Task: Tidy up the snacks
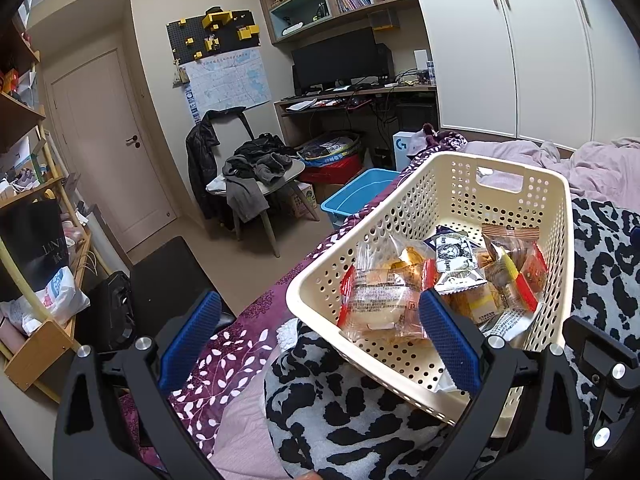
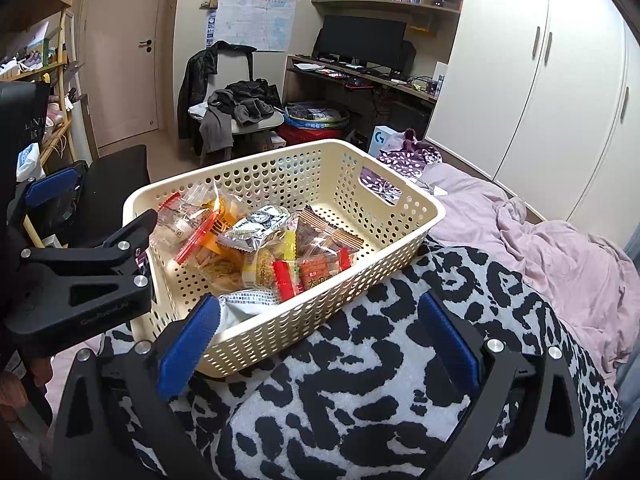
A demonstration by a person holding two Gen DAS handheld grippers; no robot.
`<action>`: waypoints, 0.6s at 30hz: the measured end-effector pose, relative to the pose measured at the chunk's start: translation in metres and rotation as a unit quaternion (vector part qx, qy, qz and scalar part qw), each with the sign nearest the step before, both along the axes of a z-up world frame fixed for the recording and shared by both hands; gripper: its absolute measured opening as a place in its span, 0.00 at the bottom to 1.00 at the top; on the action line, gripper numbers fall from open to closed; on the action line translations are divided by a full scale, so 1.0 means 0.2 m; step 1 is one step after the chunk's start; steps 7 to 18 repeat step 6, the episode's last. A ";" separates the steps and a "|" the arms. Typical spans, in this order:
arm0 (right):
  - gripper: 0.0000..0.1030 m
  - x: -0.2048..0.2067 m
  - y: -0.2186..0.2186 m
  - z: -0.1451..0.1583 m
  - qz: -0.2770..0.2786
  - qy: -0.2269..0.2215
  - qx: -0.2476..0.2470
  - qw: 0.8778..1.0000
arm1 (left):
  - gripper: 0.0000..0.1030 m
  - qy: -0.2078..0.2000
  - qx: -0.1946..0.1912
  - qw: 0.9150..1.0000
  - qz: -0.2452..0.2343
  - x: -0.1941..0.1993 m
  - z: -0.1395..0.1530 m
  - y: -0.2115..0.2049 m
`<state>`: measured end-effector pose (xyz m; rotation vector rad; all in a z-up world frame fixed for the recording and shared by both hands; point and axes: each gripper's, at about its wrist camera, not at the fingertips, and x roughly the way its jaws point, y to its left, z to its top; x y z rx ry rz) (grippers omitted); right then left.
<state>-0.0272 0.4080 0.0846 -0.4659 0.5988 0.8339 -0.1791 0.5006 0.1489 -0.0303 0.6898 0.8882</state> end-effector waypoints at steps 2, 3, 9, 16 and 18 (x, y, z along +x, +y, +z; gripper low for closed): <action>0.95 0.00 -0.01 0.00 -0.002 0.001 -0.001 1.000 | 0.98 0.000 0.000 1.000 -0.001 0.00 0.00 -0.01; 0.95 0.01 -0.02 0.00 -0.004 0.002 -0.001 1.000 | 0.98 0.000 0.000 1.000 -0.002 0.00 0.00 -0.01; 0.95 0.02 -0.05 0.01 -0.010 0.003 0.001 1.000 | 0.98 0.000 0.000 1.000 -0.006 -0.01 0.01 -0.03; 0.95 0.02 -0.05 0.01 -0.010 0.003 0.001 1.000 | 0.98 0.000 0.000 1.000 -0.006 -0.01 0.01 -0.03; 0.95 0.02 -0.05 0.01 -0.010 0.003 0.001 1.000 | 0.98 0.000 0.000 1.000 -0.006 -0.01 0.01 -0.03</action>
